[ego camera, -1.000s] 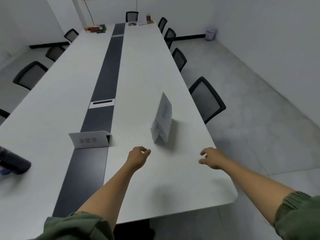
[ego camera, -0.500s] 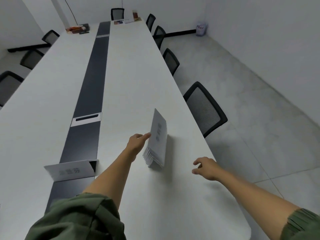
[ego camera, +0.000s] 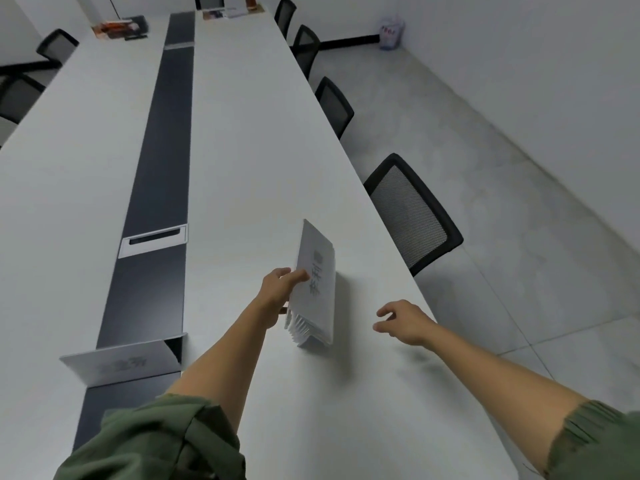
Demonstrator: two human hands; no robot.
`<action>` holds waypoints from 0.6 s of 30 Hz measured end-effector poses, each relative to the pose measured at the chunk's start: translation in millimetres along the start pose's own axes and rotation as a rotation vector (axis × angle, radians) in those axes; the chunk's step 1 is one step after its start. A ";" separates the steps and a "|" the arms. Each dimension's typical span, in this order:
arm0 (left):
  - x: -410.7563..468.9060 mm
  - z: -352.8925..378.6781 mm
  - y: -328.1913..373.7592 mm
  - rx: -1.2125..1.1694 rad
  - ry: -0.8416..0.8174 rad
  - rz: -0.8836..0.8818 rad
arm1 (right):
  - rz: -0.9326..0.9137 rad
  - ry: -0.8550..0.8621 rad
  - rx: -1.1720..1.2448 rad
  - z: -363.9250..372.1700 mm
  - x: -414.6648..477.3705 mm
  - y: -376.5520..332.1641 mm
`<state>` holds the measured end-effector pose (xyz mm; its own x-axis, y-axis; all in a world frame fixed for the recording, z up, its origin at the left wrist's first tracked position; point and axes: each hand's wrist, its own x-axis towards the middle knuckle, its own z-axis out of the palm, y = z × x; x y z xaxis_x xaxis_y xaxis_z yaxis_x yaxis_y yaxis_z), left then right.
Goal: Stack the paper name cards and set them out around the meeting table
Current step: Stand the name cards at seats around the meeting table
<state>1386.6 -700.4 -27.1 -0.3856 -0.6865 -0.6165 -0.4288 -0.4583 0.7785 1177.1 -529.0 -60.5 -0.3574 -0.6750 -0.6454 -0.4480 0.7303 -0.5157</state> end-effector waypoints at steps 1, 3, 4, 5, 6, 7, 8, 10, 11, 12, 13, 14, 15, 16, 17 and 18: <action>-2.0 -4.2 1.5 -0.016 -0.008 0.001 | -0.008 0.005 0.032 0.0 1.7 -7.9; -8.5 -15.1 5.9 -0.050 -0.029 0.018 | -0.025 0.027 0.109 0.5 5.4 -24.2; -12.7 -22.3 7.5 -0.064 -0.039 0.038 | -0.034 0.038 0.150 1.2 7.2 -32.7; -17.0 -29.2 8.6 -0.080 -0.045 0.058 | -0.045 0.049 0.191 2.1 8.7 -41.4; -22.1 -38.1 9.1 -0.104 -0.042 0.076 | -0.061 0.057 0.233 3.8 10.8 -52.2; -26.6 -45.3 9.5 -0.131 -0.043 0.087 | -0.067 0.059 0.283 5.0 12.1 -61.9; -31.9 -54.5 8.6 -0.161 -0.041 0.092 | -0.071 0.048 0.338 7.6 13.7 -73.7; -38.4 -71.4 1.7 -0.214 -0.021 0.082 | -0.048 0.011 0.429 14.2 16.5 -93.5; -40.2 -78.7 -3.8 -0.235 0.001 0.068 | -0.028 -0.004 0.455 18.1 18.2 -100.7; -43.3 -87.5 -11.6 -0.252 0.037 0.046 | -0.018 -0.022 0.468 24.5 18.3 -109.1; -44.9 -94.5 -19.8 -0.261 0.074 0.022 | -0.008 -0.030 0.483 29.9 19.1 -114.8; -46.2 -99.0 -27.4 -0.260 0.109 -0.002 | 0.001 -0.029 0.506 33.9 19.2 -117.9; -47.7 -105.9 -37.3 -0.259 0.148 -0.021 | 0.004 -0.026 0.518 40.0 20.4 -123.1; -48.4 -110.1 -46.0 -0.256 0.175 -0.035 | 0.005 -0.011 0.529 42.2 19.5 -126.8; -48.9 -112.7 -53.3 -0.255 0.194 -0.045 | 0.009 0.006 0.539 43.1 20.0 -129.8; -50.7 -114.5 -60.3 -0.258 0.209 -0.056 | 0.015 0.016 0.541 43.7 19.9 -132.9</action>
<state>1525.5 -702.6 -29.3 -0.1801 -0.7450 -0.6423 -0.2128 -0.6079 0.7649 1265.3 -635.0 -29.4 -0.3750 -0.6626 -0.6484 0.0416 0.6867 -0.7258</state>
